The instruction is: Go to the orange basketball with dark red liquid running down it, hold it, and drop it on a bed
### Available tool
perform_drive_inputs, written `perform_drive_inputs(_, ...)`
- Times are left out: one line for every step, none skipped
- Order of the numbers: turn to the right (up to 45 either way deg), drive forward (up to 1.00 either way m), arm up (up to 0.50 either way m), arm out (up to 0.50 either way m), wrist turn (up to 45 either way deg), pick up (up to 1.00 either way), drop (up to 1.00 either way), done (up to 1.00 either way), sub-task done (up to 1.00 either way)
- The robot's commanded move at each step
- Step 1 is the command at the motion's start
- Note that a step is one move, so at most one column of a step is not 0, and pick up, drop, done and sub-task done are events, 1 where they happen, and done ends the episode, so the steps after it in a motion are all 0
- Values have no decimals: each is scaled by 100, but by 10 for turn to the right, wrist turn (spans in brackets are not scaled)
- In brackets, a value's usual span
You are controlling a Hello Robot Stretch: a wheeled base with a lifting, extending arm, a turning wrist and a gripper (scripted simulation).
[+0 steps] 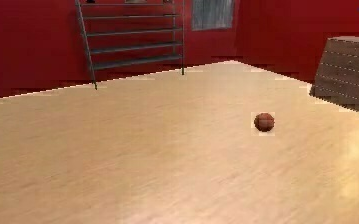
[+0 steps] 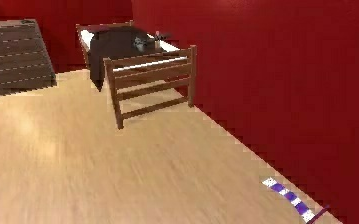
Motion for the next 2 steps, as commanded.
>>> perform_drive_inputs(360,0,0,0,0,0,0,0,0)
perform_drive_inputs(0,100,0,0,0,0,0,0,0)
